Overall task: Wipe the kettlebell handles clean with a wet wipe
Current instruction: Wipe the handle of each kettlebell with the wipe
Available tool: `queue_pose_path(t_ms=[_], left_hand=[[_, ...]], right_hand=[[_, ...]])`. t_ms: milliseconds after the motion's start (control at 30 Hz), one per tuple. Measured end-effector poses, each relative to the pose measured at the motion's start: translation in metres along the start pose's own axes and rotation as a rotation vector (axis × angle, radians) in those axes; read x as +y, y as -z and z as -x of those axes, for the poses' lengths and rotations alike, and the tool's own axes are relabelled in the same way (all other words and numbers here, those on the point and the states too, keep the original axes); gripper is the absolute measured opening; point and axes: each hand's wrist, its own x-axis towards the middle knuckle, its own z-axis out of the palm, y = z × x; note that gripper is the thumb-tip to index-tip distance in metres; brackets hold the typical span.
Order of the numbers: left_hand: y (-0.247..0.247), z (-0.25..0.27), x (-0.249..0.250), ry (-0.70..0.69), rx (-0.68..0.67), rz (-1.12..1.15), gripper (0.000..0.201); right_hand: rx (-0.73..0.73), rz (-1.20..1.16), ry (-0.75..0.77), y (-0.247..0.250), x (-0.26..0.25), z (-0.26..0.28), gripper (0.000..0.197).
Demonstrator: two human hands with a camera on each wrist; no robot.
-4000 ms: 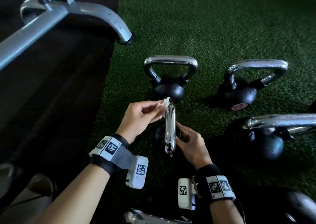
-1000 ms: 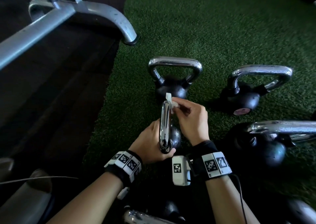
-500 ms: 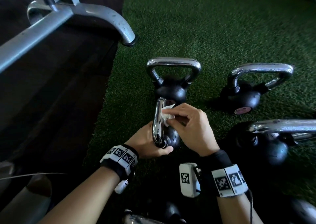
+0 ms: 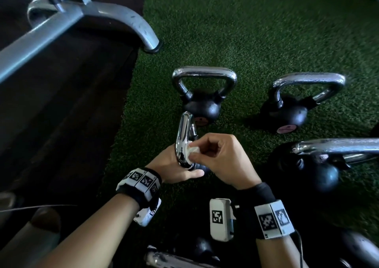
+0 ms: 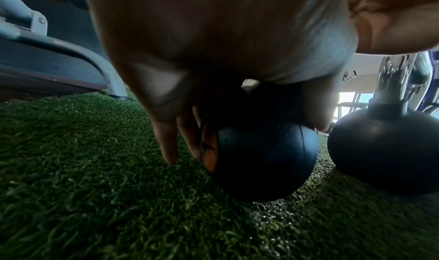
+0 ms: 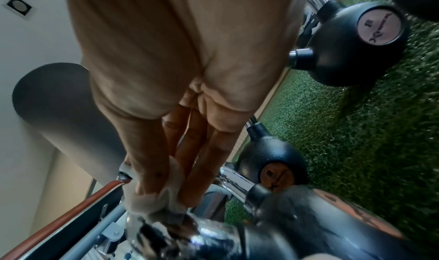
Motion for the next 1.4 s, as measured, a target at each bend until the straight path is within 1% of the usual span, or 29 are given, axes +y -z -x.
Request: queue_pose_path(t_ms=[67, 133, 200, 233, 267, 300, 333, 367, 433, 500, 567, 633, 700, 767, 833, 900, 1000, 1067, 1133, 1233, 1267, 1333, 1400], left_hand=[[-0.001, 0.003, 0.000, 0.014, -0.012, -0.021, 0.032], [-0.004, 0.004, -0.004, 0.005, 0.005, -0.050, 0.042], [-0.005, 0.005, -0.013, 0.044, 0.049, 0.001, 0.055], [-0.005, 0.005, -0.015, 0.051, 0.055, 0.014, 0.055], [-0.003, 0.005, -0.015, 0.048, 0.036, 0.016, 0.044], [-0.002, 0.005, -0.013, 0.046, 0.012, -0.003, 0.027], [0.001, 0.006, -0.009, 0.022, -0.017, -0.035, 0.017], [0.003, 0.005, -0.008, 0.001, -0.028, -0.051, 0.017], [0.004, 0.003, -0.008, 0.022, -0.059, -0.046, 0.022], [0.002, -0.002, -0.017, 0.045, -0.082, -0.075, 0.039], [0.000, -0.001, -0.018, 0.026, -0.078, -0.160, 0.046], [0.005, 0.001, -0.009, 0.024, -0.082, -0.229, 0.043], [0.006, 0.003, -0.004, -0.024, -0.058, -0.282, 0.043], [0.002, 0.005, -0.005, -0.037, -0.073, -0.307, 0.052], [0.000, 0.005, -0.009, -0.037, -0.049, -0.294, 0.062], [0.003, 0.005, -0.008, -0.008, -0.039, -0.273, 0.047], [0.005, 0.006, -0.003, -0.012, -0.046, -0.272, 0.035], [0.005, 0.004, -0.002, -0.015, -0.057, -0.283, 0.036], [0.003, 0.002, -0.003, -0.015, -0.086, -0.267, 0.036], [-0.001, 0.003, -0.004, -0.045, -0.037, -0.185, 0.058], [-0.002, 0.005, -0.004, -0.029, -0.004, -0.165, 0.065], [-0.004, 0.008, -0.005, 0.031, 0.043, -0.098, 0.082], [-0.006, 0.010, -0.007, 0.020, 0.068, -0.062, 0.087]], right_hand=[[-0.006, 0.029, -0.010, -0.005, 0.005, 0.007, 0.020], [-0.017, 0.089, -0.028, -0.008, 0.013, 0.013, 0.018], [-0.046, 0.144, -0.048, -0.007, 0.018, 0.012, 0.019], [-0.067, 0.164, -0.048, -0.005, 0.019, 0.010, 0.022], [-0.083, 0.176, -0.044, -0.002, 0.018, 0.007, 0.026], [-0.089, 0.175, -0.047, 0.001, 0.019, 0.002, 0.029], [-0.095, 0.153, -0.055, 0.003, 0.019, -0.002, 0.031], [-0.110, 0.133, -0.065, 0.005, 0.021, -0.008, 0.032], [-0.181, 0.161, -0.067, 0.005, 0.025, -0.020, 0.029], [-0.273, 0.258, -0.079, 0.006, 0.028, -0.030, 0.022], [-0.343, 0.309, -0.093, 0.007, 0.026, -0.035, 0.013], [-0.399, 0.237, -0.108, 0.007, 0.025, -0.033, 0.010], [-0.420, 0.091, -0.122, 0.006, 0.029, -0.026, 0.010], [-0.411, 0.014, -0.131, 0.007, 0.034, -0.022, 0.009], [-0.405, 0.014, -0.118, 0.007, 0.037, -0.020, 0.008], [-0.394, -0.060, -0.119, 0.006, 0.039, -0.018, 0.009], [-0.367, -0.373, -0.192, 0.005, 0.043, -0.010, 0.025], [-0.347, -0.549, -0.248, 0.002, 0.045, -0.005, 0.029], [-0.280, -0.659, -0.277, -0.004, 0.045, -0.002, 0.032], [-0.091, -0.784, -0.281, -0.013, 0.044, -0.005, 0.031], [-0.025, -0.792, -0.268, -0.015, 0.042, -0.007, 0.030], [0.073, -0.746, -0.231, -0.018, 0.039, -0.010, 0.031], [0.113, -0.650, -0.202, -0.019, 0.036, -0.010, 0.035]])
